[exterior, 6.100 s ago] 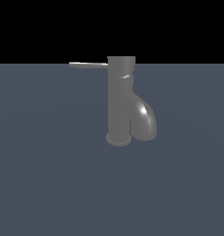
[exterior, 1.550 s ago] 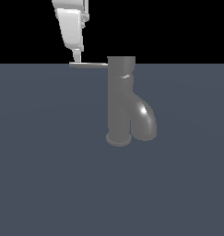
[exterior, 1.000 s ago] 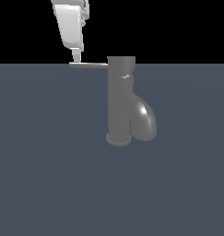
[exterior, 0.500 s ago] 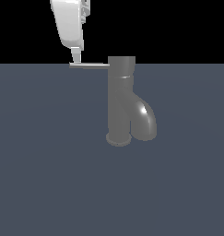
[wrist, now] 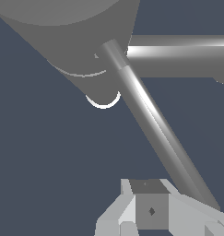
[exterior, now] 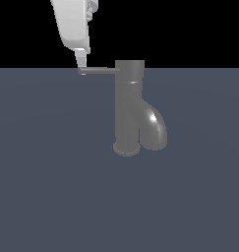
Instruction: Turn on the faucet by rotating a designated handle.
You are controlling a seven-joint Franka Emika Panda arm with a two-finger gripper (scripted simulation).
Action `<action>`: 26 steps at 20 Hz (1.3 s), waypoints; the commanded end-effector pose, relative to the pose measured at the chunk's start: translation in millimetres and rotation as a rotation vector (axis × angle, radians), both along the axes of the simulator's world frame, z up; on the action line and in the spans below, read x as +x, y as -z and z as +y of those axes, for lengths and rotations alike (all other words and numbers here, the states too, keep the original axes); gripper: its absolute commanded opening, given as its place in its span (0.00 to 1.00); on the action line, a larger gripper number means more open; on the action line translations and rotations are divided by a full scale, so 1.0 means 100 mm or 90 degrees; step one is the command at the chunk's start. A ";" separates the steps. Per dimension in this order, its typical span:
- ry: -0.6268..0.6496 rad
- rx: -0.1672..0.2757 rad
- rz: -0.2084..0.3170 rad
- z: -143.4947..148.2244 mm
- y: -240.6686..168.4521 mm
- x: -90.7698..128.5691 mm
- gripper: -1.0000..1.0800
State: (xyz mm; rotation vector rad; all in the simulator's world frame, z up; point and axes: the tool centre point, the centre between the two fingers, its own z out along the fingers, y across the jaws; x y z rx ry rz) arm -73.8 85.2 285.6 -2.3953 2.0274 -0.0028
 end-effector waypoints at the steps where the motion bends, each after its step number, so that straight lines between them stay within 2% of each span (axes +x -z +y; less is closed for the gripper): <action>1: 0.001 -0.001 0.002 -0.03 0.00 -0.10 0.00; 4: -0.001 -0.001 0.000 -0.02 0.00 -0.09 0.00; 26: 0.000 -0.001 0.002 -0.85 0.00 -0.64 0.00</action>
